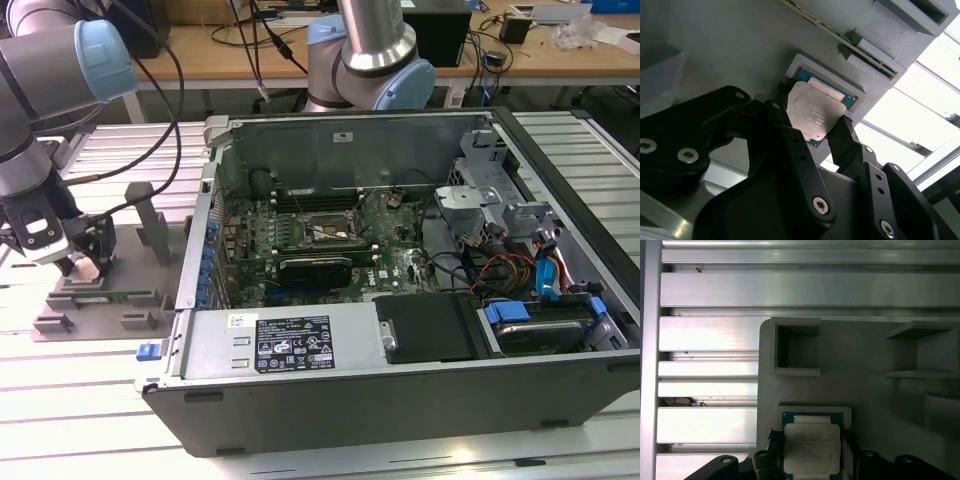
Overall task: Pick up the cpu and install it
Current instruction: 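Pick up the cpu and move it towards the insertion slot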
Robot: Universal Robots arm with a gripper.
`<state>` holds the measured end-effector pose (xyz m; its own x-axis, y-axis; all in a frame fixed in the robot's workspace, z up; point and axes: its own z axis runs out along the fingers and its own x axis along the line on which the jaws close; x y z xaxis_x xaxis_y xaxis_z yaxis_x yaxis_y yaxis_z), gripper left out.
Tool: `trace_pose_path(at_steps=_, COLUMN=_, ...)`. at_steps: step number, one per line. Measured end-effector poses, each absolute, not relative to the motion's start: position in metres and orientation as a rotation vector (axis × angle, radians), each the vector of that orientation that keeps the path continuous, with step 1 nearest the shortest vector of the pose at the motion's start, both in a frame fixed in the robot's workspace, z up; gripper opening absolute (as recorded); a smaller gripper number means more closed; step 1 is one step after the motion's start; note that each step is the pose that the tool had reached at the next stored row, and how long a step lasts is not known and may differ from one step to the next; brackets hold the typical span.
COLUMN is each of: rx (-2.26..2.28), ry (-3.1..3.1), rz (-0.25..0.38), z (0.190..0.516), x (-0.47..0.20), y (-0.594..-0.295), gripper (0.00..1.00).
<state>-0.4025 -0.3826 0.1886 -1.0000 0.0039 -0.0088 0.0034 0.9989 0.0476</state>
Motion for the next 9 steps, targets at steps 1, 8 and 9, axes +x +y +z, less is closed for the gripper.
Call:
trace_pose_path(at_steps=1, rx=0.006, ry=3.132, rz=0.074, z=0.1887, x=-0.4025, y=-0.3826, gripper=0.55)
trace_pose_path(at_steps=8, rx=0.006, ry=3.132, rz=0.074, z=0.1947, x=-0.4025, y=-0.3826, gripper=0.55)
trace_pose_path(at_steps=9, rx=0.006, ry=3.132, rz=0.075, z=0.1962, x=-0.4025, y=-0.3826, gripper=0.55)
